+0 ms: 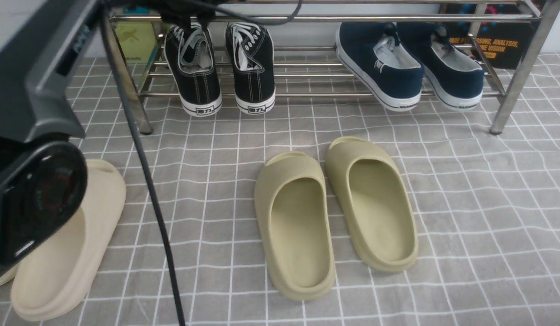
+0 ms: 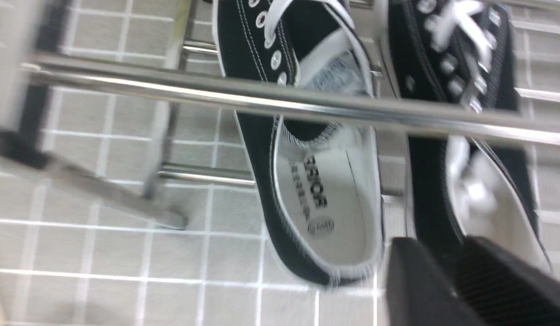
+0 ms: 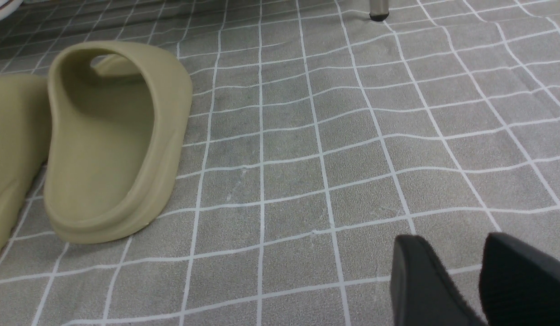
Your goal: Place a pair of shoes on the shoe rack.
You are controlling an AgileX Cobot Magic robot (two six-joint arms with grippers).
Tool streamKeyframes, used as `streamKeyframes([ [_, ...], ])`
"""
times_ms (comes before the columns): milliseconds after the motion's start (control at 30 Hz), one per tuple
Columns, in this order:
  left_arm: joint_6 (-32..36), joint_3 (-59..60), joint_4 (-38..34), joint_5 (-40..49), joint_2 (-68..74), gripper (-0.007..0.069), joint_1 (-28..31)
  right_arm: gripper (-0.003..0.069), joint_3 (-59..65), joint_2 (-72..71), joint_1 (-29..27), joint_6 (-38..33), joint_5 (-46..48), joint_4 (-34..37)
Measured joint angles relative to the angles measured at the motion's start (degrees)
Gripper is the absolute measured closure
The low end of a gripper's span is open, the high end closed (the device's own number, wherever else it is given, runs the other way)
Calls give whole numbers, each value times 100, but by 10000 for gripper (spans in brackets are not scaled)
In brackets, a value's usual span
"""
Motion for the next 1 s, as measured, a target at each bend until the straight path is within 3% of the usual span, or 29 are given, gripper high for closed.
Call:
streamKeyframes([
  [100, 418, 357, -179, 51, -431, 638, -104, 419, 0, 0, 0, 0, 0, -7],
  [400, 512, 2516, -493, -90, -2388, 638, -138, 419, 0, 0, 0, 0, 0, -11],
  [700, 278, 6393, -523, -2619, -5705, 638, -138, 419, 0, 0, 0, 0, 0, -11],
  [800, 271, 8200, -476, -3662, -7104, 638, -138, 419, 0, 0, 0, 0, 0, -11],
  [867, 269, 8768, -441, -3937, -7469, 638, -138, 419, 0, 0, 0, 0, 0, -11],
  [933, 269, 9992, -358, -4797, -8478, 638, -138, 419, 0, 0, 0, 0, 0, -11],
  [1000, 269, 10396, -296, -5094, -8788, 638, -138, 419, 0, 0, 0, 0, 0, -11],
])
